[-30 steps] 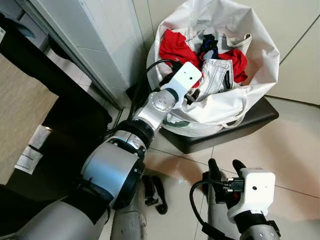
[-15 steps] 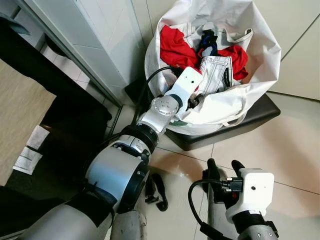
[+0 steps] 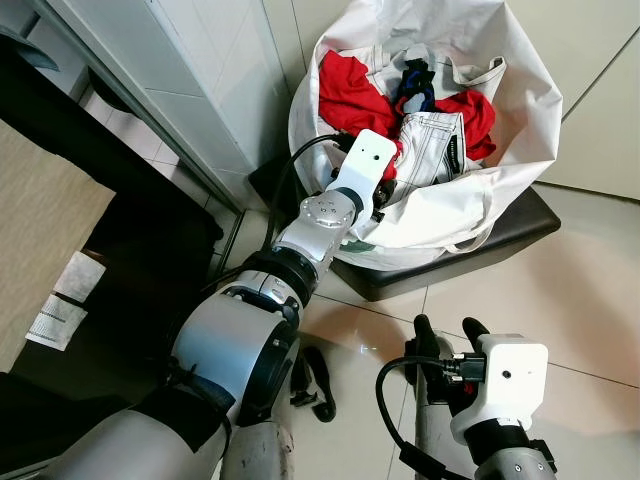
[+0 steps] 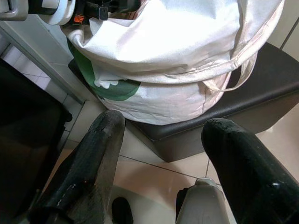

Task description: Clothes washing

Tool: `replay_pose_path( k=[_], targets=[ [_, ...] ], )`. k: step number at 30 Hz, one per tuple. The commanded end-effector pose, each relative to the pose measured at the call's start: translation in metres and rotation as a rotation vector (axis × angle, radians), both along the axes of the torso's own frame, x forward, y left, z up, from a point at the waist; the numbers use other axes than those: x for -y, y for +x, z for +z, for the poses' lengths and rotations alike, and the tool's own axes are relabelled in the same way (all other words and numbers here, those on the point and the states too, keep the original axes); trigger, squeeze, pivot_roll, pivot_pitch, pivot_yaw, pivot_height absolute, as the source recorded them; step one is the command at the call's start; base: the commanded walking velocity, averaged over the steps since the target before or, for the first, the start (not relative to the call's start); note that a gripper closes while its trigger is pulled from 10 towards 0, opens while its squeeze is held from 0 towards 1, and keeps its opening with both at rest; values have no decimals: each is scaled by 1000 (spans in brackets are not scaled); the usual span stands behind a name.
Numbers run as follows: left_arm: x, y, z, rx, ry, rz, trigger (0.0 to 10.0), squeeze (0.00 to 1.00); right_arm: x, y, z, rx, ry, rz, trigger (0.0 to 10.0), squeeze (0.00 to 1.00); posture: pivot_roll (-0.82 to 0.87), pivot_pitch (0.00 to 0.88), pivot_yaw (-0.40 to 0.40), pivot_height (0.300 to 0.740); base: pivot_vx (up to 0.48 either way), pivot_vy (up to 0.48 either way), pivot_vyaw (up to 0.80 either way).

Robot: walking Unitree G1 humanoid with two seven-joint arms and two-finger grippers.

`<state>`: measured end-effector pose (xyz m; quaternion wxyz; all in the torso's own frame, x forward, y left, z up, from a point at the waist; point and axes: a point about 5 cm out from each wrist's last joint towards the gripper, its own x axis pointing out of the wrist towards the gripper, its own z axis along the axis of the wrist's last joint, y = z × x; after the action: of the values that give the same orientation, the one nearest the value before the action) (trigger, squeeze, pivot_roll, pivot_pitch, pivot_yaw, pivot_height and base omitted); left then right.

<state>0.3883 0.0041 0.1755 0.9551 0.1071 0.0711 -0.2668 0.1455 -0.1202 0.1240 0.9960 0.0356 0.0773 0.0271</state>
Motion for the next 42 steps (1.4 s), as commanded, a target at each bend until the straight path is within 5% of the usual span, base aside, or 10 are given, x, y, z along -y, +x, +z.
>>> replay_pose_path(
  k=[1,11,20,21,25,28,37,40,42],
  targets=[
    [1,-7,-20,-47,40,-16,0,0,-2,-4,-7,-49,7,4,10000,0,-421,450,187,668,0,0,0],
    [4,-12,-27,-20,77,-88,0,0,-1,-5,-7,-54,8,3,10000,0,-415,457,183,668,0,0,0],
    [-6,0,-4,-45,-133,-15,0,0,0,0,-9,-50,9,3,10000,0,-407,448,185,668,0,0,0],
    [-14,8,16,-16,-233,13,0,0,2,4,-9,-40,10,-1,10000,0,-394,427,188,668,0,0,0],
    [-20,13,30,17,-296,30,0,0,2,10,-11,-33,10,0,10000,0,-389,402,196,668,0,0,0],
    [-46,26,85,191,-402,38,0,0,6,29,-8,26,-5,-4,10000,0,-381,341,205,668,0,0,0],
    [-76,28,118,372,-323,28,0,0,13,66,-6,101,-17,9,10000,0,-340,194,187,668,0,0,0],
    [-95,27,146,473,-332,53,0,0,13,85,-5,128,-12,29,10000,0,-294,132,171,668,0,0,0],
    [-124,21,196,630,-347,119,0,0,8,103,-4,153,-3,56,10000,0,-264,94,160,668,0,0,0]
  ],
)
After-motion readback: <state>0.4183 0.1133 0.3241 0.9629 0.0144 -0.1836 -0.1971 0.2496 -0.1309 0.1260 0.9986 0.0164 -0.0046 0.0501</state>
